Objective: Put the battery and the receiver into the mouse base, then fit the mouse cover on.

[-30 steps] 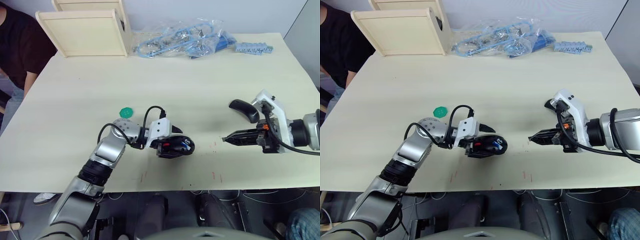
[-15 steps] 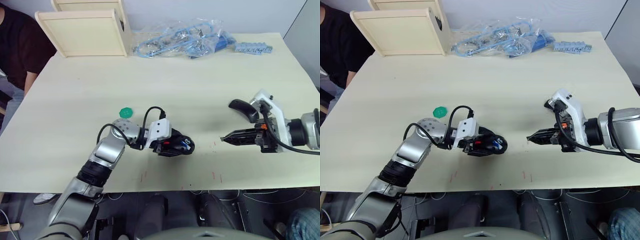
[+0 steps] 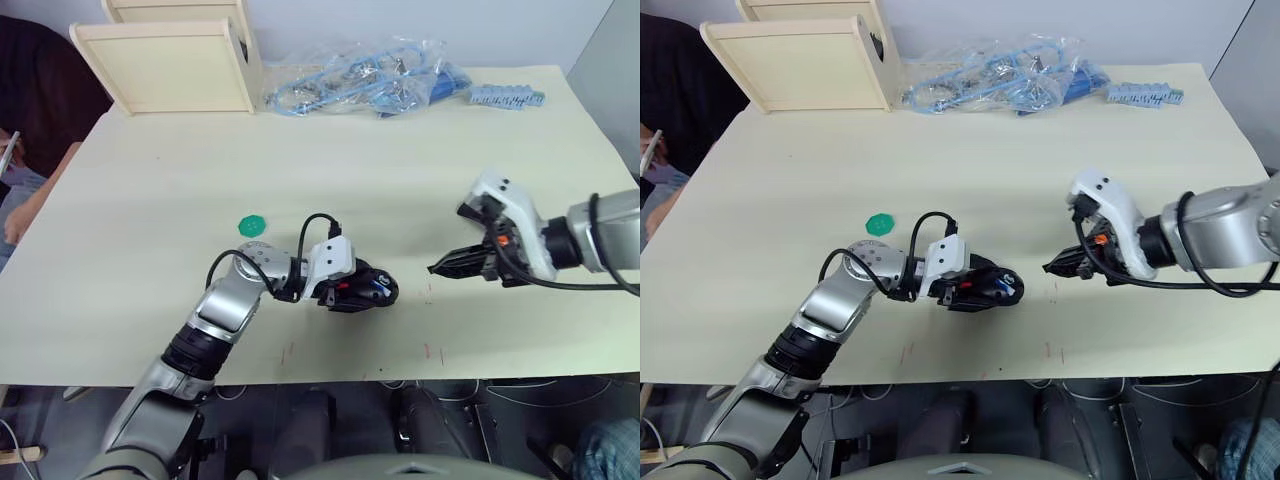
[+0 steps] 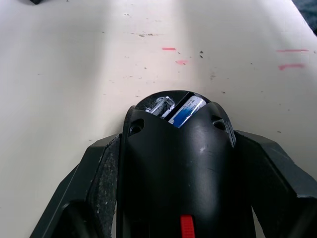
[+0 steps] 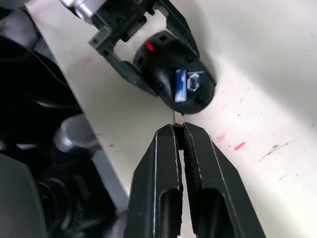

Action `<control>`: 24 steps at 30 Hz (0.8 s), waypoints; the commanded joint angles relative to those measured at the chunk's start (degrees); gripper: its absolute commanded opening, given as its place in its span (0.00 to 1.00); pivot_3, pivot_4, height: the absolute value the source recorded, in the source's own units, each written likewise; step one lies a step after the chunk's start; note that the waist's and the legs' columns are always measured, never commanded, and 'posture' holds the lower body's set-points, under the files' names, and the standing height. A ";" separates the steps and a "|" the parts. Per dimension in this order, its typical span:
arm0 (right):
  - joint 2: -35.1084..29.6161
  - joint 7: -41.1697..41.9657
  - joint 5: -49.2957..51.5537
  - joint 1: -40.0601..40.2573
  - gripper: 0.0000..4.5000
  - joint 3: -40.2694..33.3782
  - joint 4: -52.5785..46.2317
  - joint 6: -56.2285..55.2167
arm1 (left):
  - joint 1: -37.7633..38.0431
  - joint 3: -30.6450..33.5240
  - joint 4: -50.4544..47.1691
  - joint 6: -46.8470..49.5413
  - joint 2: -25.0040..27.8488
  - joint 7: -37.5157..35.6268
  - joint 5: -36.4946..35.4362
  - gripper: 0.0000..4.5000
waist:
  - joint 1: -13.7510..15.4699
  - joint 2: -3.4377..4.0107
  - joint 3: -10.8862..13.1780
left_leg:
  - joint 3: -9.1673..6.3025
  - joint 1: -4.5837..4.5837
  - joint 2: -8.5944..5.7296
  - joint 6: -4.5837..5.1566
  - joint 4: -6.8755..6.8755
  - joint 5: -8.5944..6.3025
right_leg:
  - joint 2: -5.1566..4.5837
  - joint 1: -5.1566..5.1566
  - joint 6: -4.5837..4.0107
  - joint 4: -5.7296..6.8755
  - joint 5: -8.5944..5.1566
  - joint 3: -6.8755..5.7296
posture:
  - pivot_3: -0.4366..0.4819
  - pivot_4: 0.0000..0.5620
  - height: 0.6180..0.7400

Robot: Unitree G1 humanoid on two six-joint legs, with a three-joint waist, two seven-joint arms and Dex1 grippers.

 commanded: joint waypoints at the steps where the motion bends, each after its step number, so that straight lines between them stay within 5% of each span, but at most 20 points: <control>1: 3.65 1.92 -4.32 -6.60 0.00 2.79 3.60 6.59 | -0.28 -2.51 -0.12 -0.23 -0.42 -0.06 1.60 0.66 | 0.17 0.00 0.00 | -0.03 -0.01 0.00 0.00 0.00 0.00 | 0.00 0.00 0.00 0.00 0.00 -0.03 | 0.48 0.27 1.00; 14: 16.17 14.21 -21.51 -25.09 0.00 23.78 15.81 7.83 | -0.28 -2.88 2.24 -2.00 -0.76 0.64 2.88 0.66 | 0.15 0.07 -0.04 | -0.08 -0.05 -0.09 0.00 0.05 0.00 | -0.08 0.00 0.01 0.02 0.00 -0.11 | 0.48 0.27 1.00; 24: 24.65 21.71 -31.14 -29.30 0.00 32.16 24.53 7.83 | 0.03 -3.10 2.80 -3.35 -0.94 1.15 3.47 0.66 | 0.17 0.08 -0.04 | -0.17 -0.07 -0.14 0.00 0.10 0.00 | -0.11 0.02 0.01 0.07 0.01 -0.18 | 0.48 0.27 1.00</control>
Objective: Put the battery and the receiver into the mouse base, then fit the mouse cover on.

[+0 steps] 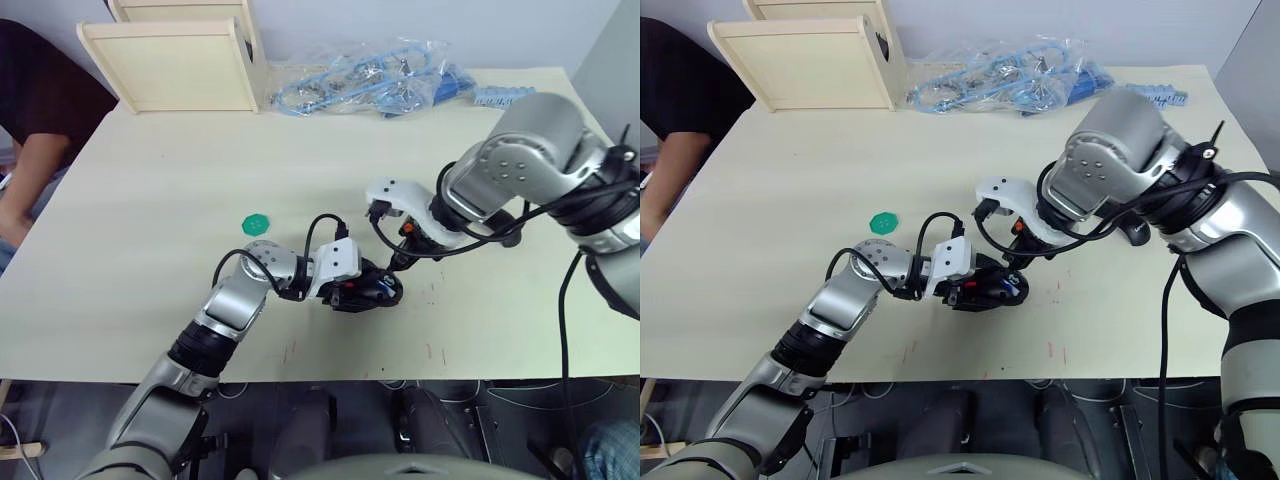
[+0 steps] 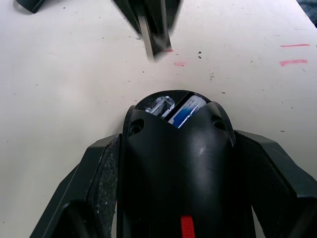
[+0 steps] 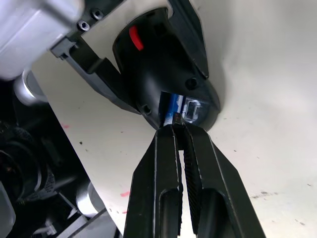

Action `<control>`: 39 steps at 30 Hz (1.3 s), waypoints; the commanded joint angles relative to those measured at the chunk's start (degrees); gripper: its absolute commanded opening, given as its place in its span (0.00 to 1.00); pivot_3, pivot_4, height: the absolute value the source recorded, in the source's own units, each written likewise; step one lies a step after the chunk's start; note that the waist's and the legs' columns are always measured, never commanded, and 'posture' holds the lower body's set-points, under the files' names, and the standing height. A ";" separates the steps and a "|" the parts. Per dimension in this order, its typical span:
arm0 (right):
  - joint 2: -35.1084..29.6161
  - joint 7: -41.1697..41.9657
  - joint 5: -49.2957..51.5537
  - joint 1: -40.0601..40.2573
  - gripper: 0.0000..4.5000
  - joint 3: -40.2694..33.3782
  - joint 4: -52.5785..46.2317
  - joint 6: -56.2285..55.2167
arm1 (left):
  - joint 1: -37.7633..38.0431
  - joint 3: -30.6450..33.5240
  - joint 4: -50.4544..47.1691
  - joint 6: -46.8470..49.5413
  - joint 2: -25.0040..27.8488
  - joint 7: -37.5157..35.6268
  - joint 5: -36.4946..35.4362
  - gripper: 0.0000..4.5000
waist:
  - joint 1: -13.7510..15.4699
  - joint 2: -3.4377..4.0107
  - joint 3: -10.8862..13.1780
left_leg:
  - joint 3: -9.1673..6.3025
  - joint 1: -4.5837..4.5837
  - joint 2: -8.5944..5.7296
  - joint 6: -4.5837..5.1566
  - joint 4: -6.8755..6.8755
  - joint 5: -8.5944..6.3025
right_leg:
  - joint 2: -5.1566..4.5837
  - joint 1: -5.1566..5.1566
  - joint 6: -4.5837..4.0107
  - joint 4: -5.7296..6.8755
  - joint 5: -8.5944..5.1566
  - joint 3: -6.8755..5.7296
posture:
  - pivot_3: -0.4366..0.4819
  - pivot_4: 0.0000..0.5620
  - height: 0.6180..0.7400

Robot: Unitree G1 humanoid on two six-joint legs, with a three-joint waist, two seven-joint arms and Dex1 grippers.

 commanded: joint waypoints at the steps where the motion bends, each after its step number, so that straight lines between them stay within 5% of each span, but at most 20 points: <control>1: 0.75 2.90 -2.60 -2.88 0.00 0.26 1.35 0.28 | 0.76 -1.97 1.03 -0.11 -0.22 0.81 2.08 0.66 | -0.01 0.00 0.00 | -0.01 0.00 0.00 0.00 0.00 0.00 | 0.00 0.00 0.00 0.02 0.00 -0.01 | 0.48 0.27 1.00; 39: 5.94 9.90 -14.50 1.41 0.00 2.01 4.67 0.28 | 1.75 -2.05 -0.28 0.13 -0.06 1.33 2.22 0.66 | -0.14 0.01 -0.01 | -0.06 0.02 -0.02 0.00 0.03 0.00 | 0.00 0.00 0.00 0.08 0.00 -0.03 | 0.48 0.27 1.00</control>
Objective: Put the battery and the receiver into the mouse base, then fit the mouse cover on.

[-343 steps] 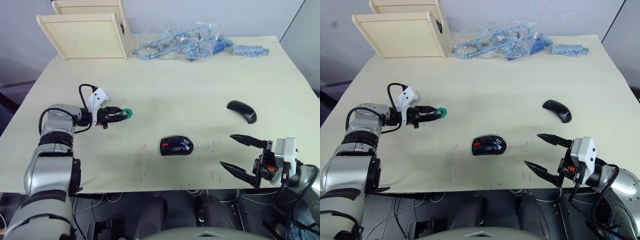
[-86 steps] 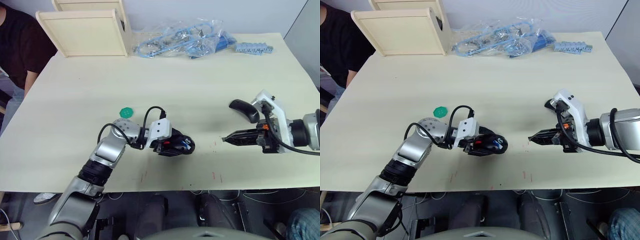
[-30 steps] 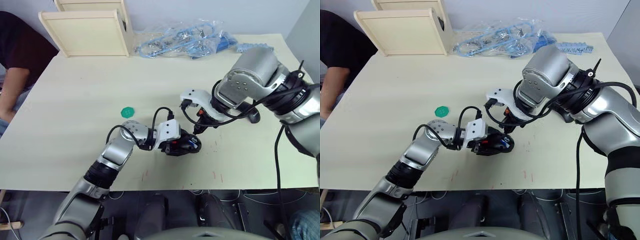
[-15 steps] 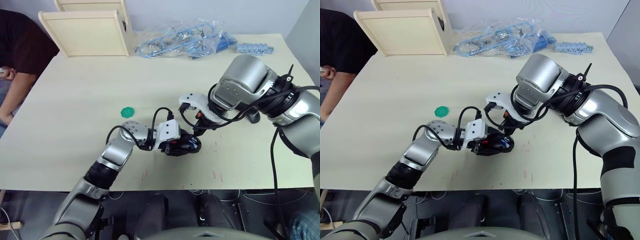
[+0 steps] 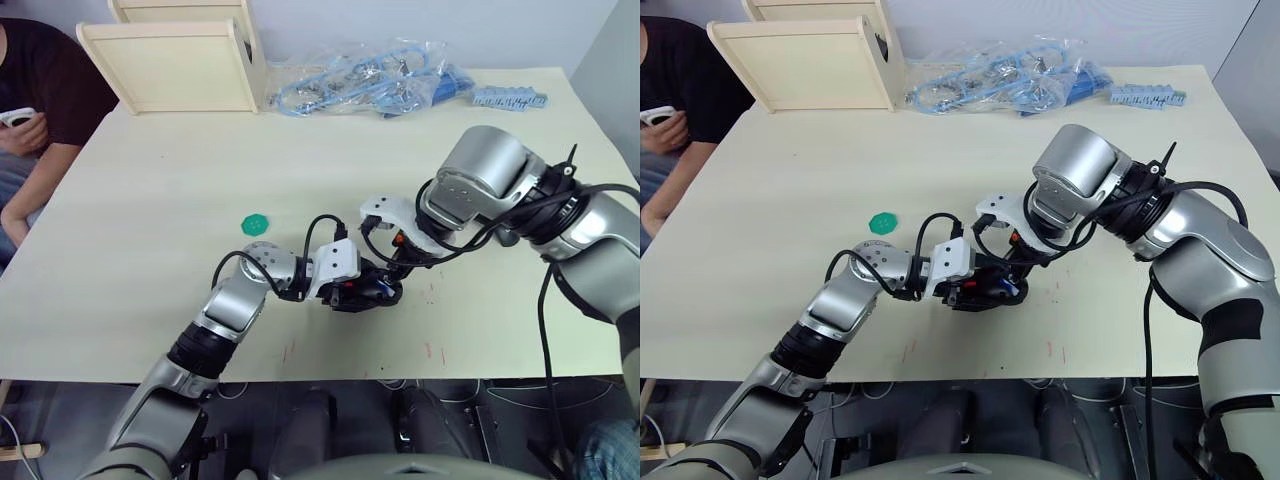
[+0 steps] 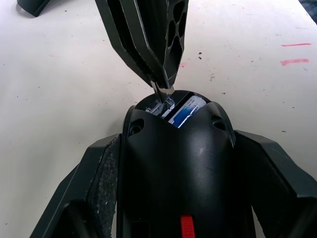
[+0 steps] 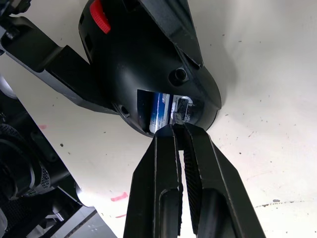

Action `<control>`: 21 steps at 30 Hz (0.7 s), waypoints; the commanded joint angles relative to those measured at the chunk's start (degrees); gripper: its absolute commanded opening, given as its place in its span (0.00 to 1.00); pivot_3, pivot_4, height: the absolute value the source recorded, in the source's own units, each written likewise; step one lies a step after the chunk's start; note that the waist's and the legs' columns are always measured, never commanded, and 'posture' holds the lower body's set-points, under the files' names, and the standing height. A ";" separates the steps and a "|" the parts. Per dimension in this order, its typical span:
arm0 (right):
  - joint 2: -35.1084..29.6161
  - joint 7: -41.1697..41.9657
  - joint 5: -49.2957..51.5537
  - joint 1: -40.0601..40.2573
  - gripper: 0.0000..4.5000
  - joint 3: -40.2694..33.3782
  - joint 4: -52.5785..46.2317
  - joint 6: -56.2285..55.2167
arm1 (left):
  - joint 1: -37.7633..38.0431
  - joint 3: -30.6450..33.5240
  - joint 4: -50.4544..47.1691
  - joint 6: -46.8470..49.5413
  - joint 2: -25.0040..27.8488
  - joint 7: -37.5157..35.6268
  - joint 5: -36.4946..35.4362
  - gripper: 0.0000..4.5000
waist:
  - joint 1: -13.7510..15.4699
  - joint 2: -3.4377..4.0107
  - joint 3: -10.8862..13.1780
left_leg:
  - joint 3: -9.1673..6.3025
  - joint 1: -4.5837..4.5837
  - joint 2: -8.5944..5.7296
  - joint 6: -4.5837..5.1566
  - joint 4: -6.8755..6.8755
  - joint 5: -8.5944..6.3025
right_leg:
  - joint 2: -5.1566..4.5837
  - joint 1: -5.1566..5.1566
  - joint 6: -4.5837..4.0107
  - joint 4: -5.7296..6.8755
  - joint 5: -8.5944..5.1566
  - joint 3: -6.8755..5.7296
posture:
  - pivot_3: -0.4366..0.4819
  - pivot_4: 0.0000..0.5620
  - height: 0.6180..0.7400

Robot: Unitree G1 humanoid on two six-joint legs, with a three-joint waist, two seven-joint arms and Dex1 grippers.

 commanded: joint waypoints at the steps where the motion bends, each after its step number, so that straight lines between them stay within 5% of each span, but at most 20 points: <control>1: 0.49 0.51 -0.79 -0.14 0.00 -1.75 -0.46 0.26 | 1.25 -2.05 -0.26 0.83 -0.03 0.86 1.93 0.66 | 0.00 0.00 0.00 | 0.00 0.00 0.00 0.00 0.00 0.00 | 0.00 0.00 0.00 0.00 0.00 0.00 | 0.48 0.27 1.00; 21: 2.27 1.26 -6.04 2.43 0.00 -2.63 1.33 0.26 | 1.44 -2.00 -1.35 1.72 0.06 1.09 1.84 0.66 | -0.02 0.00 0.00 | 0.00 0.00 0.00 0.00 0.00 0.00 | 0.00 0.00 0.00 -0.01 0.00 0.00 | 0.48 0.27 1.00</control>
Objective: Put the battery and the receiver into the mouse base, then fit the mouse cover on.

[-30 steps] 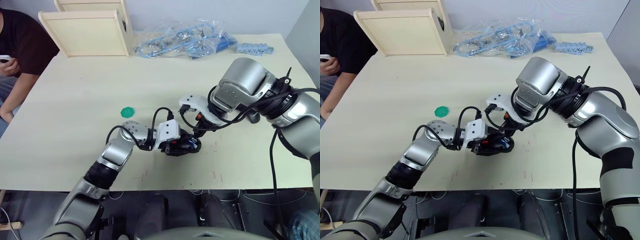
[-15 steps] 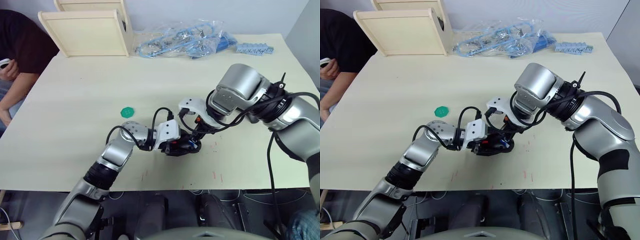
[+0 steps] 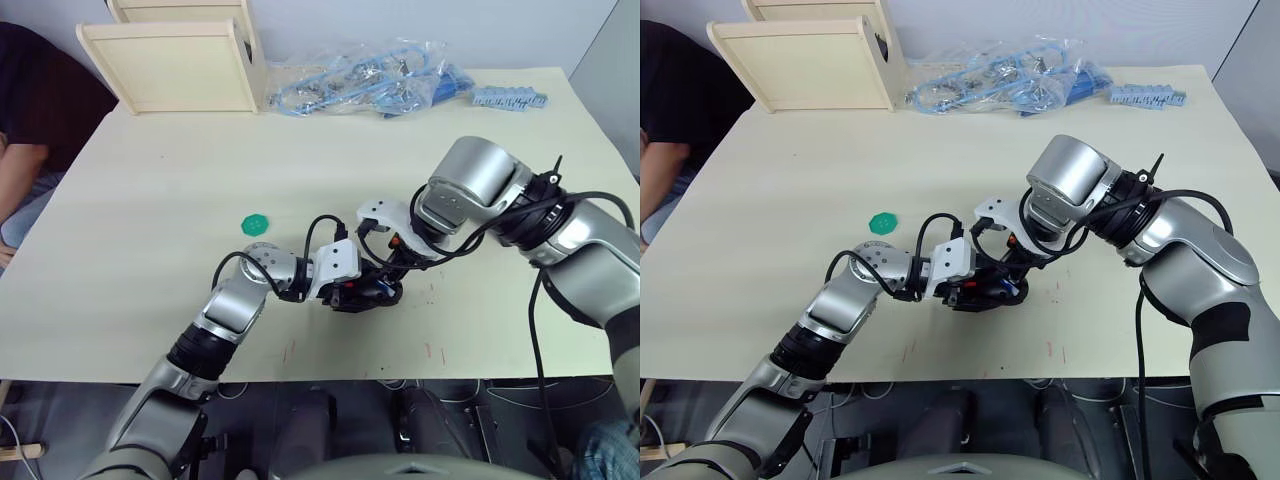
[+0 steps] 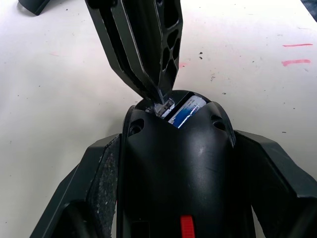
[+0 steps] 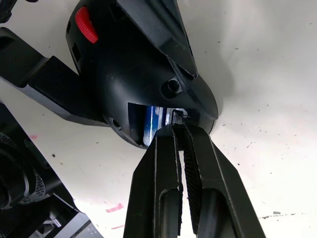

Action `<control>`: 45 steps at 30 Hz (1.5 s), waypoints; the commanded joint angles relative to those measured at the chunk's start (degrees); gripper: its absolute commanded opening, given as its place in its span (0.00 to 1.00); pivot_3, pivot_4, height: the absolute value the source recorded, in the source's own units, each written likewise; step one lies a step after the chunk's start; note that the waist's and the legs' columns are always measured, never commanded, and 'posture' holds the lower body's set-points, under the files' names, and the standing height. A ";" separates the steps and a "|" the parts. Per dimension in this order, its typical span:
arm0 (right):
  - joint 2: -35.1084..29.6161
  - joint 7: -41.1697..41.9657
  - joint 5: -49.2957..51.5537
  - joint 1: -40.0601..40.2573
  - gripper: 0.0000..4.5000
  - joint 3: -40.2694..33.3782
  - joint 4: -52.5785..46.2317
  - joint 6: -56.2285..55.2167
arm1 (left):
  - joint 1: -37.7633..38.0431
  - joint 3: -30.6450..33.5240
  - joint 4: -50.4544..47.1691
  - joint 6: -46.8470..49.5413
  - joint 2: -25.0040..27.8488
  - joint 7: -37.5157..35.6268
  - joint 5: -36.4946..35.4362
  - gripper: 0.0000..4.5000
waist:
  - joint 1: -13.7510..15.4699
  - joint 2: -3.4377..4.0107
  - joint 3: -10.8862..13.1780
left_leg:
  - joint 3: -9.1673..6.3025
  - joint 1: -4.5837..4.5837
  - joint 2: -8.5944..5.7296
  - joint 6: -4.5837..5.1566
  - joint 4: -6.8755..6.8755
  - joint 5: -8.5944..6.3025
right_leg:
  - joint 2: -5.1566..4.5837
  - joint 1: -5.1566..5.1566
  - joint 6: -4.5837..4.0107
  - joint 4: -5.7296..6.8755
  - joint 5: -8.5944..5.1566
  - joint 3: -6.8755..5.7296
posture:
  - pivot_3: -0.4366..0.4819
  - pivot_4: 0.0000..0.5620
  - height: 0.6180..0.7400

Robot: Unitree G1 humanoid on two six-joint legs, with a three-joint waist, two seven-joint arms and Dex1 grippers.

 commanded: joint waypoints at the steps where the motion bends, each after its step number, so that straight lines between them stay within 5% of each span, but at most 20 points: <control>1: 0.18 0.22 -1.45 0.27 0.00 -1.38 -0.28 0.27 | 1.14 -1.99 -0.46 0.61 0.03 0.63 1.67 0.66 | 0.00 0.00 0.00 | 0.00 0.00 0.00 0.00 0.00 0.00 | 0.00 0.00 0.00 0.00 0.00 0.00 | 0.48 0.27 1.00; 45: 3.57 -6.25 5.43 -1.20 0.00 2.25 1.43 0.27 | 2.99 -1.83 -0.93 0.35 -0.19 2.51 1.69 0.66 | -0.31 0.27 -0.56 | -0.01 0.15 0.00 0.00 0.00 0.00 | 0.01 0.08 0.00 0.03 0.00 0.02 | 0.48 0.27 1.00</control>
